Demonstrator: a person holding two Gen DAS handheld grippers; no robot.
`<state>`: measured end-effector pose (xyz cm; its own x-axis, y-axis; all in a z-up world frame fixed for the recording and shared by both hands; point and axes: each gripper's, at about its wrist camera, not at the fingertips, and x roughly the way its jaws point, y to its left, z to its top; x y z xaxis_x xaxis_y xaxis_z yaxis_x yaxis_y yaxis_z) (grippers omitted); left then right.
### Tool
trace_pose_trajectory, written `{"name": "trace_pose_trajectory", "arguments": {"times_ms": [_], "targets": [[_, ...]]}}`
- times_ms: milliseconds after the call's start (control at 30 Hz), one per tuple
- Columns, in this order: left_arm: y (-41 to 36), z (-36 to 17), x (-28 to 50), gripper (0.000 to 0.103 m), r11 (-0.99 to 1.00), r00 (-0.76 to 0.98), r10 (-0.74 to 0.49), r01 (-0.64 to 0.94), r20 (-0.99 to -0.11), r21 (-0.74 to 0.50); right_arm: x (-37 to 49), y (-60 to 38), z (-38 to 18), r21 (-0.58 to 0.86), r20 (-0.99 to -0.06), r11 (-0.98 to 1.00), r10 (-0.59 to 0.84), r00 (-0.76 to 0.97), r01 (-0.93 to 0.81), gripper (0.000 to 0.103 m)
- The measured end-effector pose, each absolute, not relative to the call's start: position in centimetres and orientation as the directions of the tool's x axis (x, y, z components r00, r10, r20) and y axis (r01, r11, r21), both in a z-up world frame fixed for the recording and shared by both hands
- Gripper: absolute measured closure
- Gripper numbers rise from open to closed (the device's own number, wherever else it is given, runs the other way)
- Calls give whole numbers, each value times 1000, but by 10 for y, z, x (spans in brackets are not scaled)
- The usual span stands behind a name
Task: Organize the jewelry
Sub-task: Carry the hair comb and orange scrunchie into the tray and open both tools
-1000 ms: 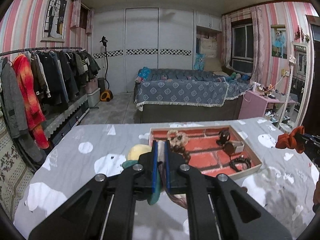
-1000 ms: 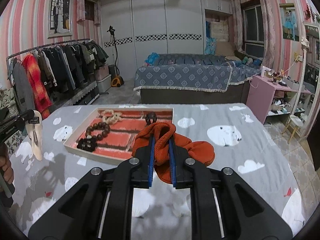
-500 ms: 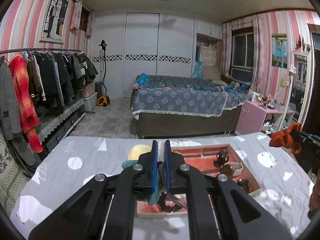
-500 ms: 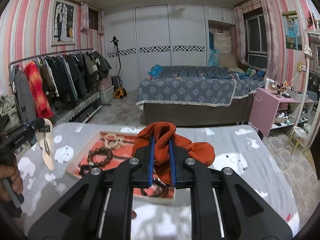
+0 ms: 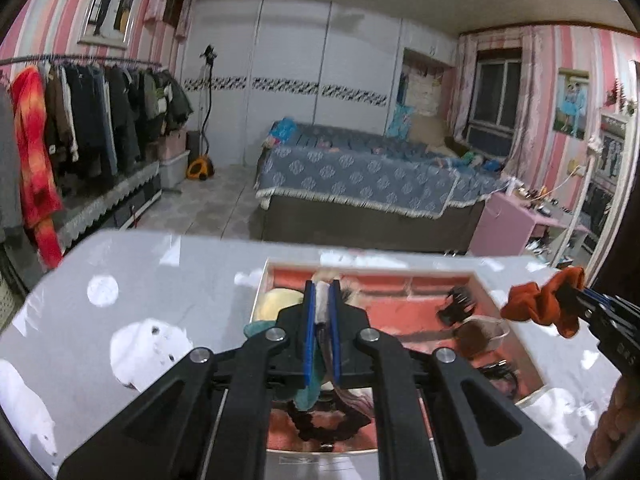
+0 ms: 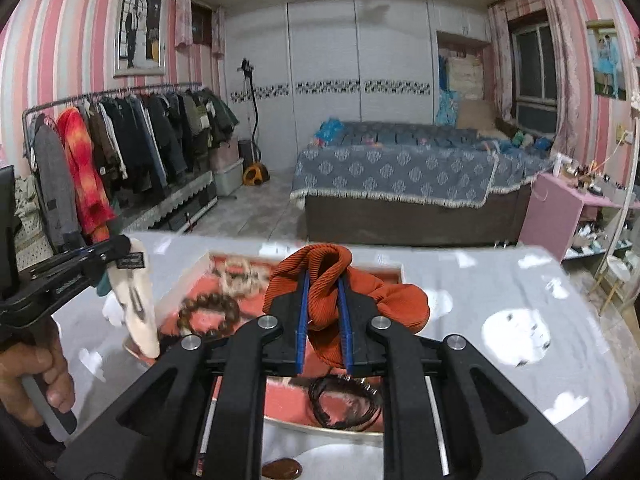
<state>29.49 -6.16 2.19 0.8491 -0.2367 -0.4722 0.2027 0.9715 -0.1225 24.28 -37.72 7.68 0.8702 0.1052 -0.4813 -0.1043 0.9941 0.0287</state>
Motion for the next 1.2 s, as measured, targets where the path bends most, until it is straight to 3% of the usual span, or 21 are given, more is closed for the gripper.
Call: {"name": "trace_pose_trajectory", "arguments": {"times_ms": [367, 600, 833, 967, 1100, 1200], "targets": [[-63, -30, 320, 95, 977, 786, -212, 174, -581, -120, 268, -380, 18, 44, -599, 995, 96, 795, -86, 86], [-67, -38, 313, 92, 985, 806, -163, 163, -569, -52, 278, -382, -8, 56, -660, 995, 102, 745, -87, 83], [-65, -46, 316, 74, 985, 791, -165, 158, -588, -64, 277, -383, -15, 61, -671, 994, 104, 735, -85, 74], [-59, -49, 318, 70, 985, 781, -175, 148, -600, -94, 276, -383, -15, 69, -671, 994, 110, 733, -86, 70], [-57, -49, 317, 52, 985, 779, -170, 141, -603, -96, 276, -383, -14, 73, -669, 994, 113, 734, -87, 63], [-56, -47, 314, 51, 986, 781, -169, 142, -602, -92, 273, -383, -11, 75, -664, 993, 117, 739, -89, 61]]}}
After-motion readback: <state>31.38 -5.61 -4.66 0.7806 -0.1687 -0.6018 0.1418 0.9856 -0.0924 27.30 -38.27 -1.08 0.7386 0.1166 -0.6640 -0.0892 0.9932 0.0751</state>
